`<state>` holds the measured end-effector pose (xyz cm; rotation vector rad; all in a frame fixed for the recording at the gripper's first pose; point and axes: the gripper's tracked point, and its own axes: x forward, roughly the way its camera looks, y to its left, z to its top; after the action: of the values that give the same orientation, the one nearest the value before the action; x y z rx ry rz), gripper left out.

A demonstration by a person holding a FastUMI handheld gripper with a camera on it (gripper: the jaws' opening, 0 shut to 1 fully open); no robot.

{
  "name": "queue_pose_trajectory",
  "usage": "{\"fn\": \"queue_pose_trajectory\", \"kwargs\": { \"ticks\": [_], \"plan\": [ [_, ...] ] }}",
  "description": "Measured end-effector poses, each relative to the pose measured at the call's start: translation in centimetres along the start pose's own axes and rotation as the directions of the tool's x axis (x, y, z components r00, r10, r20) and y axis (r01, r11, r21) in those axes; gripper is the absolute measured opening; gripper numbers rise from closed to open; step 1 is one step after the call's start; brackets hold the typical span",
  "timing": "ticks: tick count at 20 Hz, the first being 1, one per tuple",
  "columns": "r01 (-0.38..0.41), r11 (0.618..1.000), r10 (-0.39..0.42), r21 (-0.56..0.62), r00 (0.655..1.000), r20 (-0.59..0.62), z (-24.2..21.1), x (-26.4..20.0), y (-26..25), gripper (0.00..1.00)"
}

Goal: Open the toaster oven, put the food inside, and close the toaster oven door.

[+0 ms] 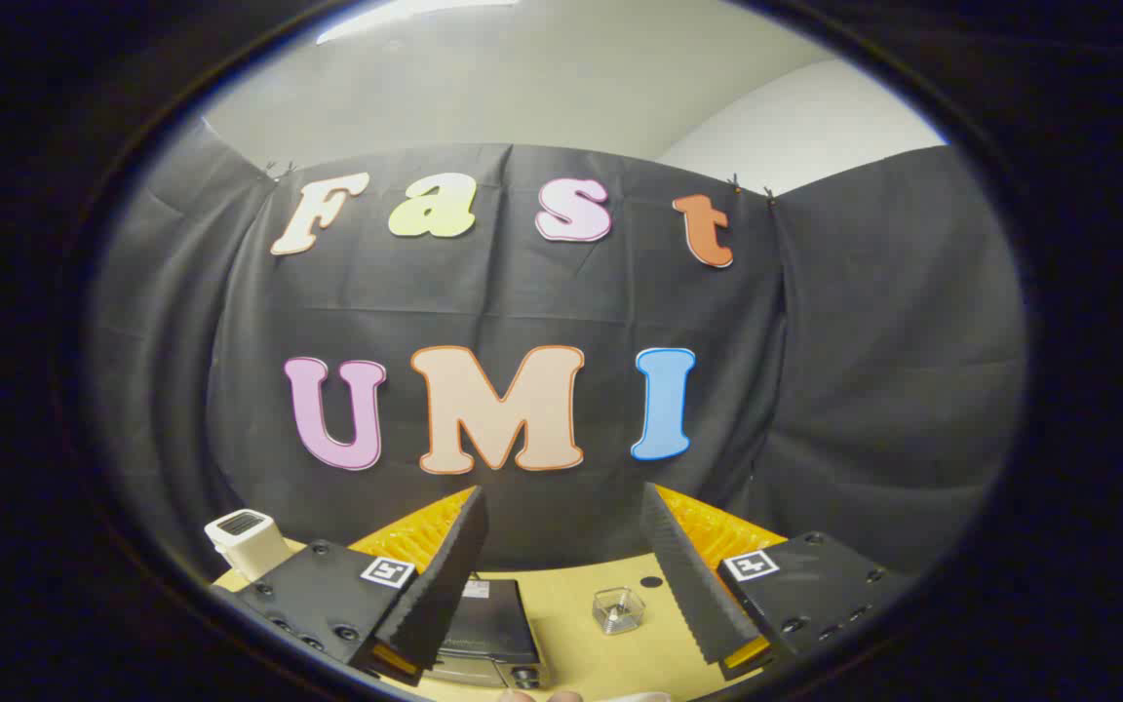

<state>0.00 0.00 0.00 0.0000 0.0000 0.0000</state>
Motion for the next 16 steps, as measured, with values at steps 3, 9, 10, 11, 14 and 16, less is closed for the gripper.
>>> {"fn": "queue_pose_trajectory", "kwargs": {
  "ticks": [3,9,10,11,14,16],
  "plan": [
    [-0.013,1.0,0.013,-0.011,1.0,-0.011,0.1,0.1,0.7,0.99],
    [-0.031,1.0,0.031,-0.002,0.998,-0.049,-1.0,0.4,1.6,0.99],
    [-0.033,0.999,0.033,-0.001,0.998,-0.052,-1.2,0.4,1.7,0.99],
    [-0.035,0.999,0.035,0.001,0.998,-0.053,-1.1,0.5,1.8,0.99],
    [-0.052,0.998,0.053,0.018,0.997,-0.057,-1.7,0.8,2.6,0.99],
    [-0.075,0.997,0.078,0.035,0.994,-0.076,-3.2,1.1,3.7,0.99]
  ]
}}
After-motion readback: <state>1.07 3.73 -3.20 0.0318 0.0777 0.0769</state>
